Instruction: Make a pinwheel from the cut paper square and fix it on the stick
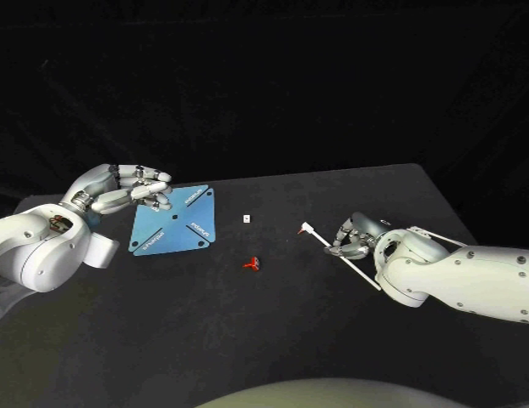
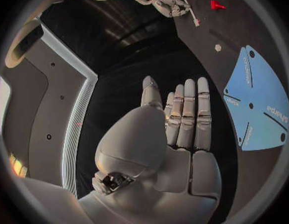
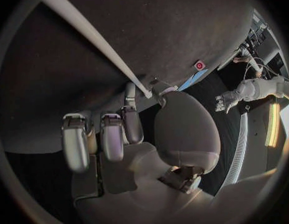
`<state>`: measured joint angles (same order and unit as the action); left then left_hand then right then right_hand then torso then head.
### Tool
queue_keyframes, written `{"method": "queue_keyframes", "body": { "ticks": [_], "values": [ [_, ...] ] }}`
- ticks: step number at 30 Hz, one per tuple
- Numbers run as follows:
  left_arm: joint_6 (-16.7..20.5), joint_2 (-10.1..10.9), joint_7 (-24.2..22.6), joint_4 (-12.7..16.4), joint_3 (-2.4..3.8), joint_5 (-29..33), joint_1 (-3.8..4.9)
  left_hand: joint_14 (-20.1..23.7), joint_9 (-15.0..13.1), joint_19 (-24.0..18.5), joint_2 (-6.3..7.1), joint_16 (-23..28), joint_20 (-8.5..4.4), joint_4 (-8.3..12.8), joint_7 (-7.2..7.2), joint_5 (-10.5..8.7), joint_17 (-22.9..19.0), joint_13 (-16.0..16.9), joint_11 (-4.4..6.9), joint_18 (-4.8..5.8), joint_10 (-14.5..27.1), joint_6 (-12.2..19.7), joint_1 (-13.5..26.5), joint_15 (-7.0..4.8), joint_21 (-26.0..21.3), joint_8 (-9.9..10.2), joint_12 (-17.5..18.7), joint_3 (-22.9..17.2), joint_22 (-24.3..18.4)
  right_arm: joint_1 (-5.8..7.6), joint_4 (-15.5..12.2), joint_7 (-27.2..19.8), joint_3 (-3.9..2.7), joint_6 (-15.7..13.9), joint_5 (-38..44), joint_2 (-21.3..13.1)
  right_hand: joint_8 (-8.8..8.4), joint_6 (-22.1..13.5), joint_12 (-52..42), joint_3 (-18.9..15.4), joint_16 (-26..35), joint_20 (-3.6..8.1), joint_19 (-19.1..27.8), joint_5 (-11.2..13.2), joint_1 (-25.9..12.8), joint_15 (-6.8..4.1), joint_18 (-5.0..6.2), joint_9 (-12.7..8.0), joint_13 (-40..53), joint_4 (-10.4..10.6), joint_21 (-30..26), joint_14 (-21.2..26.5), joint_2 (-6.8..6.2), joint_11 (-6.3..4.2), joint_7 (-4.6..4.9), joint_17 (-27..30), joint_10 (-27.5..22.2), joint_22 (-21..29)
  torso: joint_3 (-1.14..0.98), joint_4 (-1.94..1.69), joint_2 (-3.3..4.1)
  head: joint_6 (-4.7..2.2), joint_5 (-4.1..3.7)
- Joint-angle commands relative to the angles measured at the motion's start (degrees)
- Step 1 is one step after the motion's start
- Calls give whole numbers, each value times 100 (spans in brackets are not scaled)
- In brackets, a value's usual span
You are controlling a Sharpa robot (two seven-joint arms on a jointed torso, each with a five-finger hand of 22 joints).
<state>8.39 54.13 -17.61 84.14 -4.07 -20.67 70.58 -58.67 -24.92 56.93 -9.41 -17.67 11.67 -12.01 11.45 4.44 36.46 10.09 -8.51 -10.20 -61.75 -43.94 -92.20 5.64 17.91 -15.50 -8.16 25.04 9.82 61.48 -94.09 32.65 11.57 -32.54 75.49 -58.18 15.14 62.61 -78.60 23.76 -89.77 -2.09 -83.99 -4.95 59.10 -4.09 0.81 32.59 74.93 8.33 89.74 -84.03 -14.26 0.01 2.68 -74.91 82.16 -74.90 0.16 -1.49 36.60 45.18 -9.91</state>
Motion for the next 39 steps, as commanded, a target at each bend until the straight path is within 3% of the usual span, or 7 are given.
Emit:
{"method": "queue_keyframes", "body": {
  "ticks": [1, 21, 27, 30, 32, 35, 39],
  "values": [
    [-73, -9, -30, 1, 6, 39, 4, -43, 5, 38, -17, 25, 6, 39, 27, 26, 2, -6, 3, -11, -30, -45, 20, 4, -18, 34, 16, 123, -6, -57, -1, 134, 44, 69, 45, -10, -60, -240, 57, -256, -23, -52, -601, 20, 150, 55, -81, -144, 511, 127, 26, -597, 53, 13, 164, -1509, -56, -1510, -2, 0, 1, -8, 9],
    [-26, -56, -123, -197, -4, -232, 1, 92, 64, -53, 91, 175, 35, 33, 62, 44, -33, -38, -38, 16, 14, 1, 122, 58, -150, 114, 144, 146, -65, 80, -437, -525, 23, -1240, 155, -239, -280, -598, 286, -775, -23, -128, -561, 16, 529, 148, -58, -196, 333, 746, -66, -597, 57, 125, 295, -1509, -251, -1457, -6, 4, -17, -87, 135],
    [234, -138, -373, -404, -27, -1121, -84, 765, 228, -878, 226, 913, 215, 41, 24, -53, -410, -186, -46, 71, 406, 126, 274, 267, -828, 298, 449, 120, -376, 327, -283, -2159, 17, -1278, -957, -34, -396, -817, 1321, -489, 665, -266, 286, 11, 1350, 275, 350, -263, -526, 669, -1873, -270, 129, 253, 430, -866, -1177, -473, 0, -11, -10, -256, 515],
    [525, -197, -531, -529, -31, -1810, -183, 1153, 337, -1205, 335, 1260, 322, 39, -31, -73, -714, -348, -10, 53, 762, 211, 313, 341, -1077, 394, 453, 82, -495, 429, -142, -2916, 15, -1043, -1641, 157, -454, -893, 3274, -100, 2114, -374, 1553, 102, 1698, 387, 787, -334, -2154, 535, -4357, 645, 107, 363, 525, 261, -2685, 890, -6, -35, -12, -334, 621],
    [733, -251, -609, -640, -33, -2316, -237, 1503, 419, -1531, 547, 1400, 420, -54, -92, -94, -1036, -508, 42, 34, 1012, 270, 350, 380, -1291, 469, 454, -116, -577, 490, -28, -3339, 13, -855, -2071, 300, -499, -964, 4049, 246, 4045, -481, 2265, 106, 1826, 512, 953, -398, -2913, 464, -5881, 1851, 46, 469, 626, 1583, -2864, 1839, -5, -51, -12, -386, 710],
    [1018, -343, -664, -819, -35, -3014, -289, 2663, 580, -2147, 1614, 1459, 481, -487, -181, -125, -2002, -649, 125, 120, 1514, 422, 664, 457, -1423, 612, 453, -1412, -602, 565, 149, -3830, 11, -563, -2558, 500, -535, -1015, 5101, 703, 5338, -654, 2564, 53, 1863, 702, 956, -520, -4153, 218, -6826, 2572, -81, 659, 750, 2350, -2770, 2660, -2, -88, -18, -442, 862],
    [1324, -474, -601, -1026, -38, -3784, -319, 3357, 714, -2901, 2285, 1525, 494, -521, -222, -114, -2404, -712, 159, 277, 2418, 658, 879, 366, -1499, 696, 532, -1236, -670, 624, 388, -4297, 4, -219, -2923, 736, -564, -1078, 6083, 959, 6423, -885, 2743, 10, 1743, 903, 956, -692, -5317, -41, -7700, 2925, -63, 783, 859, 3330, -2554, 3578, 5, -112, -23, -501, 1035]
  ]
}}
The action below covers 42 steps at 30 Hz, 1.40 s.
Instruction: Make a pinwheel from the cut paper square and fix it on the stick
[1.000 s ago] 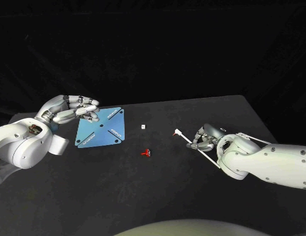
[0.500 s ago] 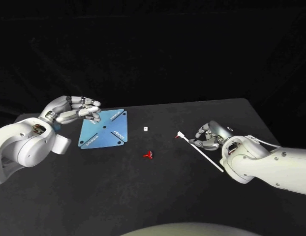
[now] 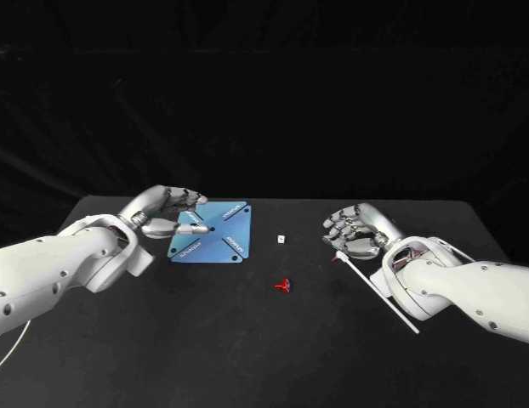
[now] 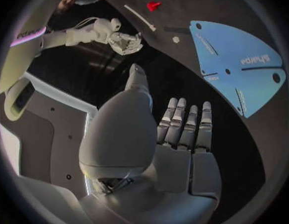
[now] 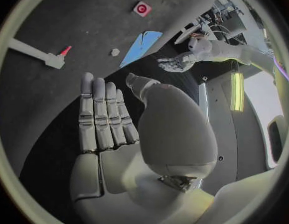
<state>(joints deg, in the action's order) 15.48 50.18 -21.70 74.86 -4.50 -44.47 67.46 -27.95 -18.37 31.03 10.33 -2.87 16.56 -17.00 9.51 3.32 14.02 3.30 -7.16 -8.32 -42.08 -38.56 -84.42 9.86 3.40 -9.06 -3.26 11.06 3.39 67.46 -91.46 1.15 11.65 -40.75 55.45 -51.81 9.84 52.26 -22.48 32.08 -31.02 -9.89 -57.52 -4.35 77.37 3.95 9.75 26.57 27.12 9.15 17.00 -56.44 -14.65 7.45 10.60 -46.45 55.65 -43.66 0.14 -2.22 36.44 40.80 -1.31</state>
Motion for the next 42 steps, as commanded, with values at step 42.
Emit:
{"method": "queue_keyframes", "body": {
  "ticks": [42],
  "values": [
    [301, -1627, 2177, -1345, -264, -4176, -35, 1643, 958, -1930, -2658, 120, -236, 8, 204, 58, -904, -160, -183, -194, 2795, 2058, 3426, -234, 40, 604, 164, -635, -75, 331, 839, -2217, -76, 1313, -2093, 682, -272, -373, 1901, -613, 2740, -653, 1005, -872, -785, 632, 49, -1081, -2356, -249, -1347, 347, 575, 465, 414, 2965, -122, 3541, 2, -40, -14, -172, 720]
  ]
}}
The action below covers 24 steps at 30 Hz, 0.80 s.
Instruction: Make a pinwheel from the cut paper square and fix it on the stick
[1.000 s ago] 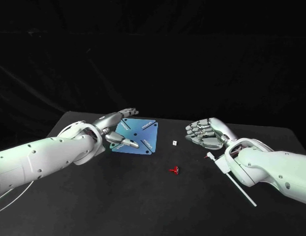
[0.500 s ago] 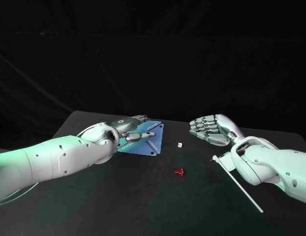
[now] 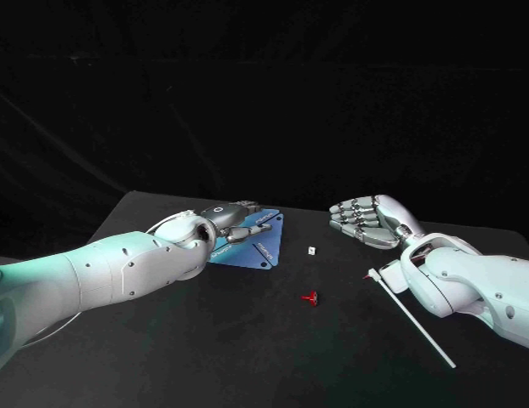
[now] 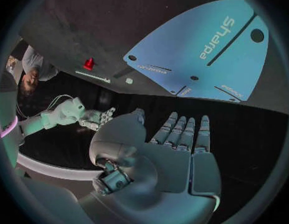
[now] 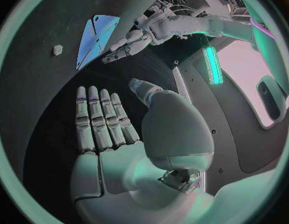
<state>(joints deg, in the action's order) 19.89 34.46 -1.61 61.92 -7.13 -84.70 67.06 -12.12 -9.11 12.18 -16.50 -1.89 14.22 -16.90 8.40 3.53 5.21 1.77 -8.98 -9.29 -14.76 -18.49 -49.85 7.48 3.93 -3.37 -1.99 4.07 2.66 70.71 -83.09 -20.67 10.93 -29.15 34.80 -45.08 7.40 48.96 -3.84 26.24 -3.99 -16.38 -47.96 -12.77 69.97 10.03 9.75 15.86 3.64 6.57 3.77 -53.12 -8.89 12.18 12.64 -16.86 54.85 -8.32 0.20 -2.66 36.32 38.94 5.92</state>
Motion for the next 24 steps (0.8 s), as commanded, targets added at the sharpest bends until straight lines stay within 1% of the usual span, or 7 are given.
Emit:
{"method": "queue_keyframes", "body": {
  "ticks": [1, 6, 9, 11, 14, 17, 24],
  "values": [
    [-147, -81, 212, -76, -2, -187, 4, 90, 55, -72, 20, 27, -7, -2, 317, 43, -40, -10, -2, -96, 100, 90, -42, 2, -15, 49, 39, 101, -5, 7, 2, -28, -4, 160, -29, 7, -31, -47, 37, -32, 37, -5, 57, -46, -47, 27, 47, -16, -8, 9, -23, 23, 1, -5, 213, 18, -51, 20, -2, 6, 0, 15, -4],
    [-271, -200, 390, -220, -16, -265, 2, 442, 279, -301, -19, 65, -1, -5, 367, -13, -207, -51, -53, -81, 586, 497, 12, 42, -34, 158, 78, 497, -23, 12, 7, 5, -4, 185, -30, -1, -35, -52, 35, -39, 36, -6, 68, -77, -56, 32, 44, -27, -8, 12, -22, 33, 3, -1, 217, 38, -65, 42, 6, 13, 11, 20, -21],
    [-373, -257, 478, -291, -64, -266, 1, 732, 514, -411, -24, 98, 16, -7, 336, -35, -330, -98, -30, -85, 1031, 1009, 172, 34, -17, 210, 122, 798, -20, 13, 11, 17, -4, 195, -30, -7, -36, -53, 35, -42, 36, -7, 71, -83, -57, 33, 43, -30, -8, 12, -22, 36, 2, 0, 218, 42, -67, 47, 0, 22, 13, 31, -18],
    [-396, -289, 503, -331, -99, -245, -1, 925, 653, -585, -37, 126, 52, -6, 412, -31, -405, -132, -104, -72, 1270, 1321, 265, 88, -72, 245, 156, 913, -58, 14, 12, 23, -4, 201, -30, -13, -36, -53, 35, -43, 36, -7, 73, -86, -59, 33, 43, -31, -8, 12, -22, 37, 2, 0, 218, 45, -69, 50, -1, 28, 17, 37, -15],
    [-349, -331, 513, -378, -148, -219, -10, 1095, 791, -758, -41, 157, 116, -6, 531, 17, -473, -174, -227, -66, 1466, 1615, 342, 195, -132, 286, 196, 915, -100, 15, 16, 30, -4, 205, -30, -21, -37, -54, 34, -48, 35, -7, 79, -99, -63, 34, 42, -35, -7, 13, -22, 41, 0, 1, 220, 53, -73, 59, -4, 34, 26, 26, -11],
    [-250, -377, 501, -441, -182, -206, -28, 1123, 832, -800, -41, 163, 164, -7, 649, 27, -485, -177, -344, -44, 1476, 1696, 370, 295, -141, 300, 199, 883, -110, 16, 21, 34, -4, 204, -30, -27, -37, -55, 34, -52, 35, -8, 83, -109, -67, 35, 41, -39, -7, 14, -22, 43, -3, 3, 221, 59, -76, 67, -5, 44, 32, 30, -5],
    [109, -518, 370, -680, -207, -229, -89, 1072, 834, -904, -19, 148, 190, 0, 687, 210, -471, -166, -399, 22, 1439, 1691, 304, 371, -188, 295, 187, 897, -141, 16, 26, 47, -4, 198, -31, -44, -39, -56, 33, -60, 33, -8, 89, -128, -75, 36, 40, -44, -7, 17, -21, 46, -3, 4, 223, 69, -81, 78, -5, 70, 49, -17, 18]
  ]
}}
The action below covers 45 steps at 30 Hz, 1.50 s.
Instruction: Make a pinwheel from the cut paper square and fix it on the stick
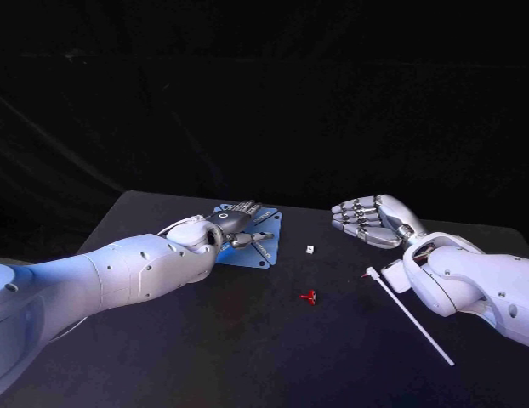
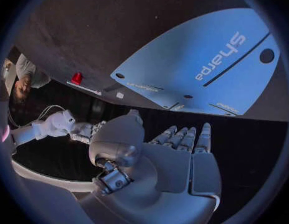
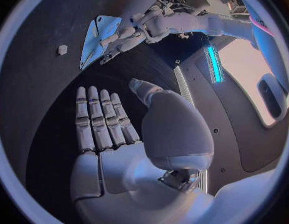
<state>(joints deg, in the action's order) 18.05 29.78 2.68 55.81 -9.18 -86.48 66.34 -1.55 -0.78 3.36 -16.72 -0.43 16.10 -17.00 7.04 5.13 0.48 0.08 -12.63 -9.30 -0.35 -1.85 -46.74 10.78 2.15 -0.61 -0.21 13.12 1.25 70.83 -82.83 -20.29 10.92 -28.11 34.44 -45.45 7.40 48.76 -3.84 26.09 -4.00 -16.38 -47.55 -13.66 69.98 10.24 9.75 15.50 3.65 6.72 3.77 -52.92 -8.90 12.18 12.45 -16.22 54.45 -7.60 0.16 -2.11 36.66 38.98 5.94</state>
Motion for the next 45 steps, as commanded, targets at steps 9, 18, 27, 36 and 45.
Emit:
{"method": "queue_keyframes", "body": {
  "ticks": [9, 18, 27, 36, 45],
  "values": [
    [150, -126, -80, -263, -6, -79, -48, 62, -9, -50, -5, 15, 8, 3, 899, 29, -16, 6, -98, 72, -10, -12, -17, 87, -4, 8, 8, 14, 6, 7, -8, 26, -4, 62, 2, -42, -39, -36, 32, -50, 32, -8, 54, -62, -85, 17, 39, -14, -7, 6, -21, 27, 0, 6, 243, 16, -44, 19, -15, 41, 22, -51, 36],
    [-126, -187, -153, -401, -2, -34, -50, -56, -83, -31, -7, -19, 8, 7, 744, 18, 15, 47, 58, -27, -207, -272, 21, -48, 40, -61, -33, 195, 29, 11, -21, 30, -4, 48, 2, -57, -36, -31, 30, -61, 28, -8, 59, -91, -101, 18, 39, -21, -6, 14, -19, 25, 0, 5, 243, 30, -44, 36, -8, 70, 38, -60, 44],
    [-696, -216, -196, -466, 5, 102, -48, -337, -141, 56, -13, -82, -8, 6, 546, 25, 72, 83, 263, -103, -477, -578, -31, -238, 128, -120, -68, 224, 69, 16, -48, 35, -4, 36, -20, -72, -26, -14, 25, -77, 21, -8, 59, -121, -122, 16, 40, -26, -4, 26, -15, 14, -1, 1, 238, 46, -35, 56, -19, 81, 44, -22, 36],
    [-1010, -234, -180, -573, 5, 179, -48, -541, -146, 89, -15, -118, -14, 7, 561, 120, 103, 99, 241, -109, -611, -670, -93, -204, 164, -120, -84, 168, 81, 18, -74, 31, -4, 42, -30, -80, -22, -8, 23, -83, 19, -8, 57, -127, -129, 15, 41, -29, -3, 28, -13, 9, -2, -1, 236, 53, -29, 63, -24, 91, 49, 23, 47],
    [-1286, -200, -222, -538, 4, 218, -47, -1027, -214, 252, -5, -194, -21, 6, 467, 145, 166, 141, 331, -112, -1034, -1134, -237, -269, 284, -198, -127, 130, 123, 19, -90, 36, -4, 67, -35, -93, -21, -6, 22, -85, 18, -8, 56, -129, -131, 14, 42, -30, -3, 29, -12, 7, -3, -2, 235, 55, -27, 66, -28, 103, 58, 46, 63]
  ]
}}
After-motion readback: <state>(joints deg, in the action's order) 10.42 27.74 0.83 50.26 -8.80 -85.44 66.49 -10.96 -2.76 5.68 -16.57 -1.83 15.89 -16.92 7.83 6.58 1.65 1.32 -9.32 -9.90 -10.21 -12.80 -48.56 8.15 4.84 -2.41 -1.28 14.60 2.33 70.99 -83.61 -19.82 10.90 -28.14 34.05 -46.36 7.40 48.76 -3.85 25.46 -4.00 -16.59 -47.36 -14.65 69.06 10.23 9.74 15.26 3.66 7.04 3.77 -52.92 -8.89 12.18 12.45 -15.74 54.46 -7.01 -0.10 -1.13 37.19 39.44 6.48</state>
